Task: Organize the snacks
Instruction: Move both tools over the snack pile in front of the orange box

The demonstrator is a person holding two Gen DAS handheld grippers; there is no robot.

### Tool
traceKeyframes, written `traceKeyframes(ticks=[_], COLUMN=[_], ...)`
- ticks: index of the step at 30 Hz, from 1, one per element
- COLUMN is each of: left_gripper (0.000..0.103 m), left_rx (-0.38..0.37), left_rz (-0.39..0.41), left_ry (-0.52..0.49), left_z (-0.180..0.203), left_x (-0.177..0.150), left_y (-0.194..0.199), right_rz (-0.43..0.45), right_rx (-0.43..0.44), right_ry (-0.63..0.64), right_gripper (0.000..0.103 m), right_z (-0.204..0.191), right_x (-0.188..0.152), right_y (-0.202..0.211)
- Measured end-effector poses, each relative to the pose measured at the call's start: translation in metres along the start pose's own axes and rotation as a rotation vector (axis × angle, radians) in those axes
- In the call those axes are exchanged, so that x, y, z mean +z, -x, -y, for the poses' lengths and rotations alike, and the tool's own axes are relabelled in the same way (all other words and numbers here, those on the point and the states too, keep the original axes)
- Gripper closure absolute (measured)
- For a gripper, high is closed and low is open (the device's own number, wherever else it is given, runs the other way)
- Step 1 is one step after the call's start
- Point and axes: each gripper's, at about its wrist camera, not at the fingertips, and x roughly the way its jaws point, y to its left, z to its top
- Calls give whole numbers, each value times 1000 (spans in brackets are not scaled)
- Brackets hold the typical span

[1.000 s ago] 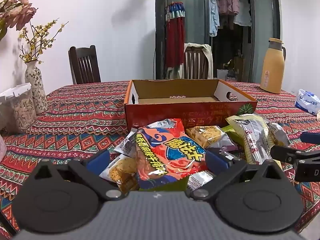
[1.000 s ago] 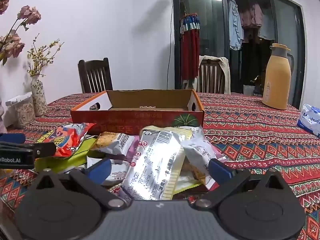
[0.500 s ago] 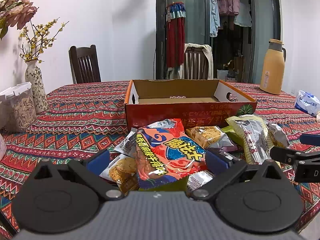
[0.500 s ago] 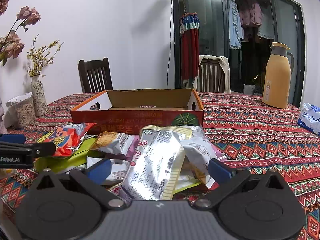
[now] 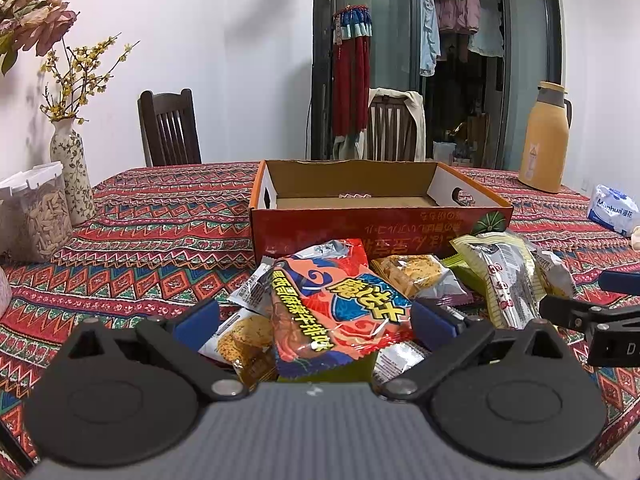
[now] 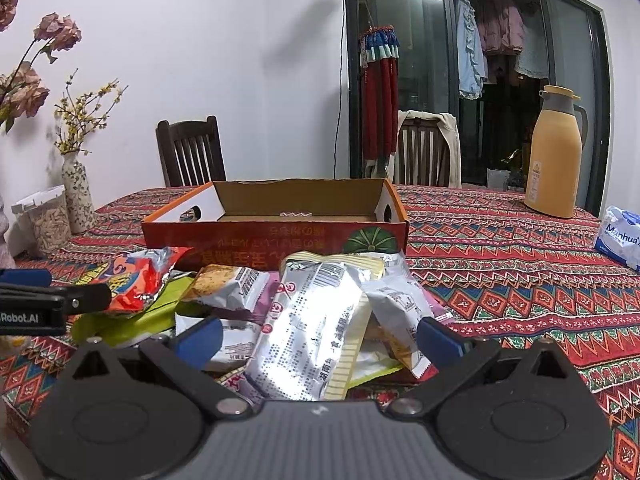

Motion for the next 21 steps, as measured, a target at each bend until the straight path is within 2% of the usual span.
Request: traceKeyframes(ticks=[21], left_gripper=[0], left_rx=[-16], left_rz=[-2], left_ry=[13], left_z=[-2], left_x=[-1], left_y=[-2], right_rz=[0], right_rx=[9], right_ry=[-10], right_gripper=[0], right_z=[0], right_x=[-1], right_y=[-1])
